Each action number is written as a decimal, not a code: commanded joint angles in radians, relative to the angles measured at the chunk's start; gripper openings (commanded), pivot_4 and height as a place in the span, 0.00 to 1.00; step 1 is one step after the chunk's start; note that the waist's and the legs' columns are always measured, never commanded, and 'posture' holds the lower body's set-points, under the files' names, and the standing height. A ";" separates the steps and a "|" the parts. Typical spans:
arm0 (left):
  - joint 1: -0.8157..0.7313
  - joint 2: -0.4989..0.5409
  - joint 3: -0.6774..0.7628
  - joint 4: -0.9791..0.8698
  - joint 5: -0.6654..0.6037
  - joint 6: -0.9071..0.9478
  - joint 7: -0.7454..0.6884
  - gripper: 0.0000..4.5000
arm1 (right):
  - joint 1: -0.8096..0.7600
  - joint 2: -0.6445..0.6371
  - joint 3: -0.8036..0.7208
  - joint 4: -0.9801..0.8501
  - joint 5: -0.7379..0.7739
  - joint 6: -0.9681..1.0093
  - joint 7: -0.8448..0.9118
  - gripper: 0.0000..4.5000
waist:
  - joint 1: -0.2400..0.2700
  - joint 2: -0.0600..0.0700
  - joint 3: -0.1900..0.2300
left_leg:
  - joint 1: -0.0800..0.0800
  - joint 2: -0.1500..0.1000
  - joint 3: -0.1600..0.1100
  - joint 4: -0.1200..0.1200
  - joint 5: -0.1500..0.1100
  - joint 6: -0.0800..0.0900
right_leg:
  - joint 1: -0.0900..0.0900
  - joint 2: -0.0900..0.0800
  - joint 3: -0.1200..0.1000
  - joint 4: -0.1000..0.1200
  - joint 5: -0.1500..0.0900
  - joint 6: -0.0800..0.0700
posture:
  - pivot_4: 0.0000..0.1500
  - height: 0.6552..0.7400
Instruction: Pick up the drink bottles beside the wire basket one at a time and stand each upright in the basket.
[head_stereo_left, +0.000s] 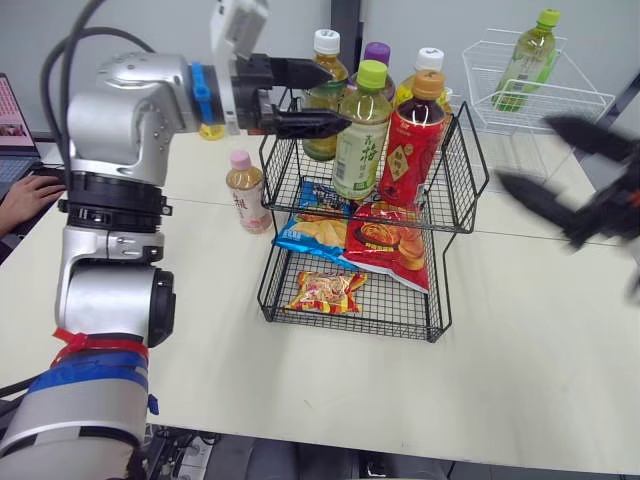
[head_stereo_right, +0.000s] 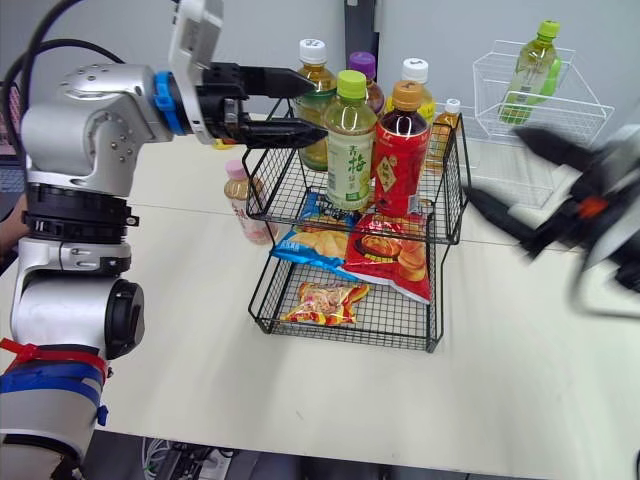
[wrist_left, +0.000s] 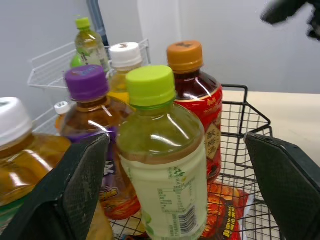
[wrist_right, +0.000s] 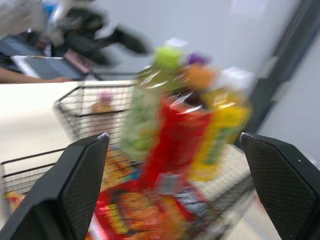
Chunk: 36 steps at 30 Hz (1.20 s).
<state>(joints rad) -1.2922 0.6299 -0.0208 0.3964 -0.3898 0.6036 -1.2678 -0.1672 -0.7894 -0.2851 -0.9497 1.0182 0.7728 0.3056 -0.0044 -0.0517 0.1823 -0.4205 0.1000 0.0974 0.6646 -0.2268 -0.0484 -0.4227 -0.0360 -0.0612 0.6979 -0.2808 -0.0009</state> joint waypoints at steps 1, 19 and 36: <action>0.021 0.023 0.033 -0.058 -0.015 0.005 0.017 1.00 | -0.022 0.046 0.064 -0.060 -0.170 -0.094 -0.069 1.00 | 0.001 0.006 0.000 | -0.001 -0.003 0.000 0.001 0.002 -0.003 | -0.002 -0.001 0.002 0.001 0.000 0.000 | 1.00 0.70; 0.153 0.060 0.094 -0.233 -0.075 0.080 0.101 1.00 | 0.017 0.143 0.155 -0.047 -0.329 -0.152 -0.079 1.00 | 0.002 0.004 -0.001 | -0.005 -0.003 -0.010 0.011 0.000 0.001 | 0.003 0.000 -0.002 0.001 0.001 0.001 | 1.00 0.70; 0.600 0.413 0.445 -0.271 -0.119 0.085 0.171 1.00 | -0.070 0.191 0.167 0.012 -0.323 -0.121 -0.079 1.00 | -0.001 0.004 -0.002 | -0.004 -0.001 -0.012 0.011 0.000 0.001 | 0.003 0.000 -0.004 0.002 0.001 0.001 | 1.00 0.70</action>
<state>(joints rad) -0.7101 1.0131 0.3695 0.1035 -0.5152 0.7316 -1.0844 -0.2146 -0.5963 -0.0986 -0.9307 0.6894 0.6669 0.2173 -0.0055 -0.0476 0.1808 -0.4244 0.0985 0.0852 0.6755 -0.2268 -0.0472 -0.4197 -0.0360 -0.0652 0.7000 -0.2803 -0.0003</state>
